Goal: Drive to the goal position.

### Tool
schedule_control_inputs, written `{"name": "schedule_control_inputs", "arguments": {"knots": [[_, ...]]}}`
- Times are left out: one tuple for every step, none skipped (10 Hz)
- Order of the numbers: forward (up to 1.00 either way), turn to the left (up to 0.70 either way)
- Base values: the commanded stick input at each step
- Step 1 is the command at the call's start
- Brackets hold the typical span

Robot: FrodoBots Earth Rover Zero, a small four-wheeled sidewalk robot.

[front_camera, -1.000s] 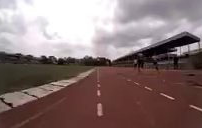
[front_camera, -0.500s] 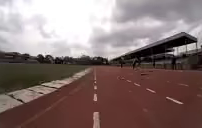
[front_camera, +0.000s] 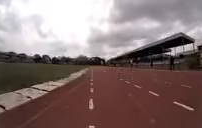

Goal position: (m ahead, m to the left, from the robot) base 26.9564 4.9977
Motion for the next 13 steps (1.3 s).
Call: {"name": "schedule_control_inputs", "arguments": {"knots": [[0.7,0.0],[0.7,0.0],[0.7,0.0],[0.7,0.0],[0.7,0.0],[0.7,0.0],[0.7,0.0],[0.7,0.0],[0.7,0.0],[0.7,0.0],[0.7,0.0],[0.7,0.0],[0.7,0.0]]}}
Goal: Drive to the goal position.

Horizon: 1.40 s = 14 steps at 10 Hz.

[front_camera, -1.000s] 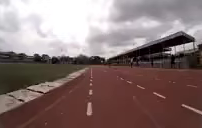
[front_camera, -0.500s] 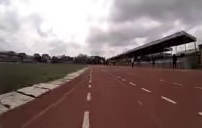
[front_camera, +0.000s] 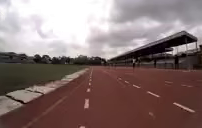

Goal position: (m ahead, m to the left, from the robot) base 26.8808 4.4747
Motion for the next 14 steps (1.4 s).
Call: {"name": "schedule_control_inputs", "arguments": {"knots": [[0.7,0.0],[0.7,0.0],[0.7,0.0],[0.7,0.0],[0.7,0.0],[0.7,0.0],[0.7,0.0],[0.7,0.0],[0.7,0.0],[0.7,0.0],[0.7,0.0],[0.7,0.0],[0.7,0.0],[0.7,0.0]]}}
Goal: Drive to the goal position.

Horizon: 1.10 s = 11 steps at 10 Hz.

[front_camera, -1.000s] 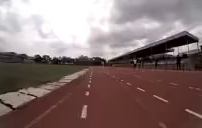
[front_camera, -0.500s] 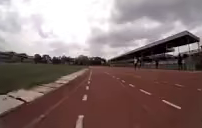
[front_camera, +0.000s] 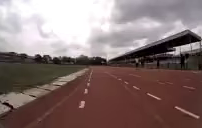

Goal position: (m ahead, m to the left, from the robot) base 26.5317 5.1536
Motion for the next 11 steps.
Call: {"name": "schedule_control_inputs", "arguments": {"knots": [[0.7,0.0],[0.7,0.0],[0.7,0.0],[0.7,0.0],[0.7,0.0],[0.7,0.0],[0.7,0.0],[0.7,0.0],[0.7,0.0],[0.7,0.0],[0.7,0.0]]}}
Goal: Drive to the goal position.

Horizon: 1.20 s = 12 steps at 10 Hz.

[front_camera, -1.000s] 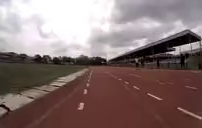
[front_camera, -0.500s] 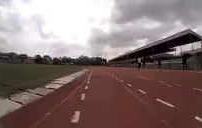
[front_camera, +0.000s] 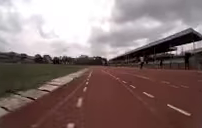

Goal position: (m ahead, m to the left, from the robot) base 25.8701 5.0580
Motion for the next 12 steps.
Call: {"name": "schedule_control_inputs", "arguments": {"knots": [[0.7,0.0],[0.7,0.0],[0.7,0.0],[0.7,0.0],[0.7,0.0],[0.7,0.0],[0.7,0.0],[0.7,0.0],[0.7,0.0],[0.7,0.0],[0.7,0.0],[0.7,0.0]]}}
